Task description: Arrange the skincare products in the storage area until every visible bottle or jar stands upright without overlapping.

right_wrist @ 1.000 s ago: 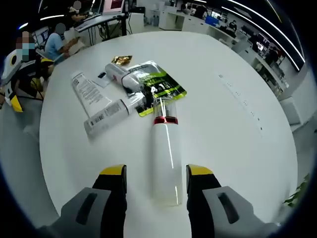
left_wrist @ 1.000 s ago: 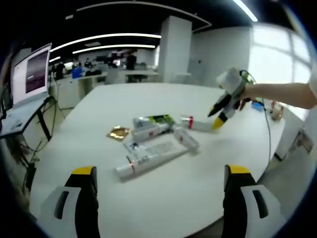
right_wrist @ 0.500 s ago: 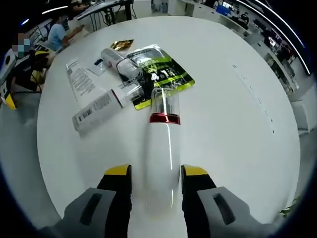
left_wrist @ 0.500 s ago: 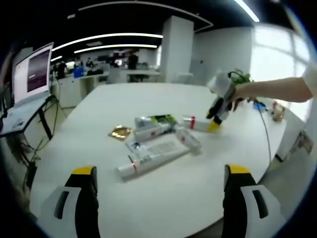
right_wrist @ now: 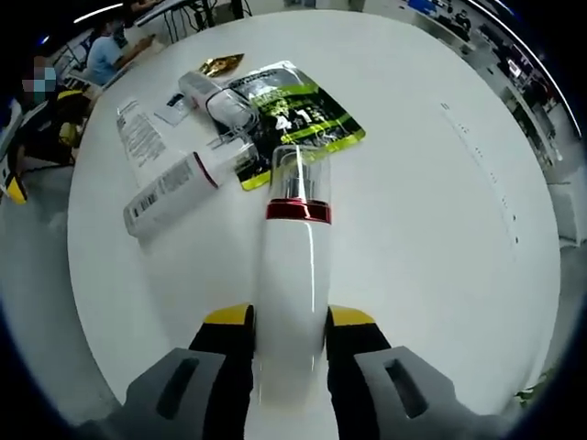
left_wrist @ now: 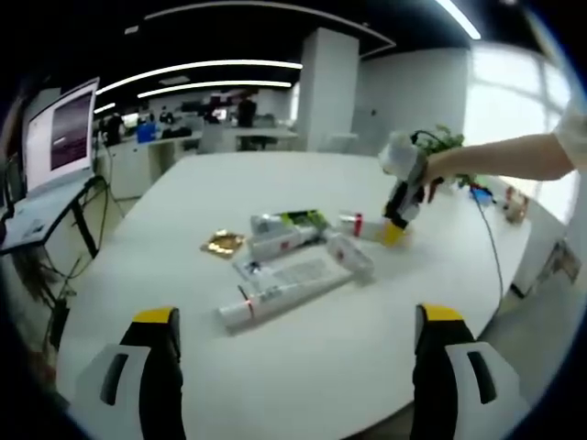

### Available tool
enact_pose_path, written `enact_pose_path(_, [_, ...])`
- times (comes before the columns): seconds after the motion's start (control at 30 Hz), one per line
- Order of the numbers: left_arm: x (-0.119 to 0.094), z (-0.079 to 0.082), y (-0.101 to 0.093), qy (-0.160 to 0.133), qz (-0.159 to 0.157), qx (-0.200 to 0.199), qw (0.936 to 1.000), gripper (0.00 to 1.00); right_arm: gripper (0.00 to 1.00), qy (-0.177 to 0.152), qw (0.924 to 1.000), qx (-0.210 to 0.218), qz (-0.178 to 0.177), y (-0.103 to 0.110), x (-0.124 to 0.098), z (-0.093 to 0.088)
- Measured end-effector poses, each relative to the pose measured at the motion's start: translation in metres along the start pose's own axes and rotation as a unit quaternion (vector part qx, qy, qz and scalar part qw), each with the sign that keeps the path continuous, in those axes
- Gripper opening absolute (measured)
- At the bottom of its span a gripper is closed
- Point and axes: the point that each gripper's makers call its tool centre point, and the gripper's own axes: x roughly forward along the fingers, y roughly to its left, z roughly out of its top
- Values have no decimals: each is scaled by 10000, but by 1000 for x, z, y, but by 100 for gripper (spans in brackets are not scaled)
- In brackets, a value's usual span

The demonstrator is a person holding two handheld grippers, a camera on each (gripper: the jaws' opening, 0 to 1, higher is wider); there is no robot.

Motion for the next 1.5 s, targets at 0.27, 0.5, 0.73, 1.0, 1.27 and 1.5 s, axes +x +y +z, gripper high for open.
enact_pose_path(0.27, [2, -4, -2, 97, -19, 62, 9999, 98, 32, 234, 9997, -113, -15, -2, 0, 1])
enact_pose_path(0.5, [4, -6, -6, 191, -96, 185, 9996, 98, 29, 327, 9994, 60, -15, -5, 0, -1])
enact_pose_path(0.73, [4, -6, -6, 226, -95, 267, 9993, 98, 28, 411, 9990, 130, -125, -3, -1, 0])
enact_pose_path(1.0, [4, -1, -6, 105, -261, -67, 9996, 98, 27, 371, 9983, 392, -204, 3, -4, -4])
enact_pose_path(1.27, [2, 7, -6, 68, -260, 170, 9995, 98, 26, 375, 9980, 503, -56, 15, -4, -8])
enact_pose_path(1.5, [2, 9, -5, 109, -278, 284, 9992, 98, 26, 197, 9951, 907, 353, 31, -7, -10])
